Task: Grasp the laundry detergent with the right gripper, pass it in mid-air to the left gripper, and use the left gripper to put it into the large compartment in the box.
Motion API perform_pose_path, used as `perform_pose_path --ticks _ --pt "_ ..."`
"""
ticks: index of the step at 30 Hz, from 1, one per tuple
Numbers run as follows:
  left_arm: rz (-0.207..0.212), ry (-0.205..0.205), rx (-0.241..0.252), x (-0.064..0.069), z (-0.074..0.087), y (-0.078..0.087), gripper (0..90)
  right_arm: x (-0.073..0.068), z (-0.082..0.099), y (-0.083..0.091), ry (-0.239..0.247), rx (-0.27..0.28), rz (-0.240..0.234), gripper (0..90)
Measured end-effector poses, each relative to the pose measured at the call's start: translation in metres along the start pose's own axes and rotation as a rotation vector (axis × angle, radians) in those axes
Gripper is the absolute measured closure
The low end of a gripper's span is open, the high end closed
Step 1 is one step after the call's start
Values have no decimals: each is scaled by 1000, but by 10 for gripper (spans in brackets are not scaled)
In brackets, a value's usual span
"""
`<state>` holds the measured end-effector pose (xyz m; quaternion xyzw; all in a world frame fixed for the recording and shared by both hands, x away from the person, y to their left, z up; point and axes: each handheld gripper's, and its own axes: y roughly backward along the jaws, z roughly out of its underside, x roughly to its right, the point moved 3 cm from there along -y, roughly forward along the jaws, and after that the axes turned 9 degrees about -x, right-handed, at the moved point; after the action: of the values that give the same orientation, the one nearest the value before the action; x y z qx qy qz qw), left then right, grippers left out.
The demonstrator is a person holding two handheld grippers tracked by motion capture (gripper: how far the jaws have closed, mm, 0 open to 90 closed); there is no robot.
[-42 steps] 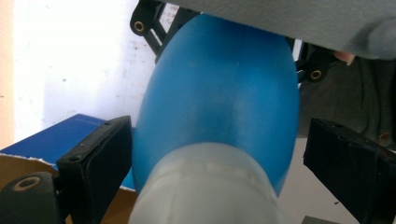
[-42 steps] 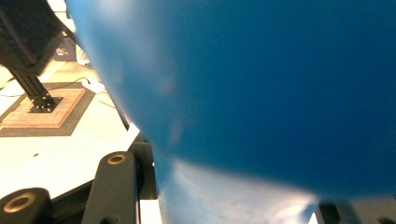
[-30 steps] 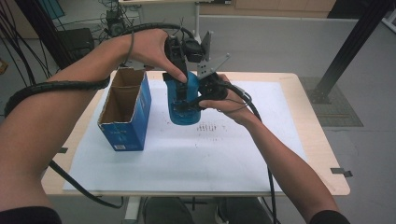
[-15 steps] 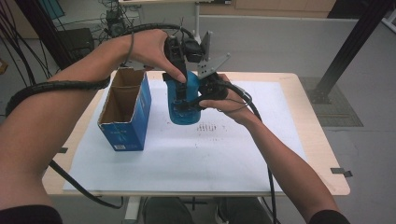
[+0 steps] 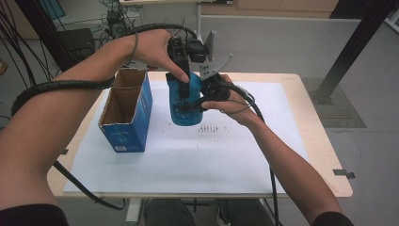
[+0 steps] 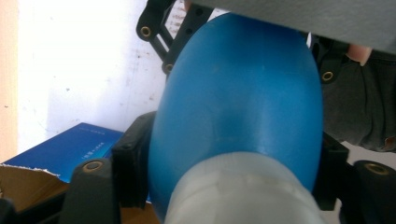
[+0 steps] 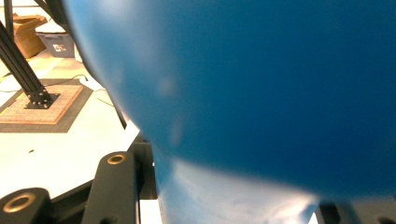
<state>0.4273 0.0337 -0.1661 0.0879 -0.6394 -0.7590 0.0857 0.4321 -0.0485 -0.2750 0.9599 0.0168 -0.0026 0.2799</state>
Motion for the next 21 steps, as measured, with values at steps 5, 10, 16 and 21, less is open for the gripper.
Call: perform_pose_path --ticks 5,10,16,21 --pt "2 2 -11 0 0 -1 358 0 0 -1 1 -3 -2 454" --pt "-4 1 -13 1 0 -1 362 0 1 -1 -6 -1 -11 453" --pt "-23 -3 -9 2 0 -1 365 0 1 -3 -6 7 -11 452" --pt "-26 -6 -7 1 0 -1 365 0 1 -3 -4 10 -6 452"
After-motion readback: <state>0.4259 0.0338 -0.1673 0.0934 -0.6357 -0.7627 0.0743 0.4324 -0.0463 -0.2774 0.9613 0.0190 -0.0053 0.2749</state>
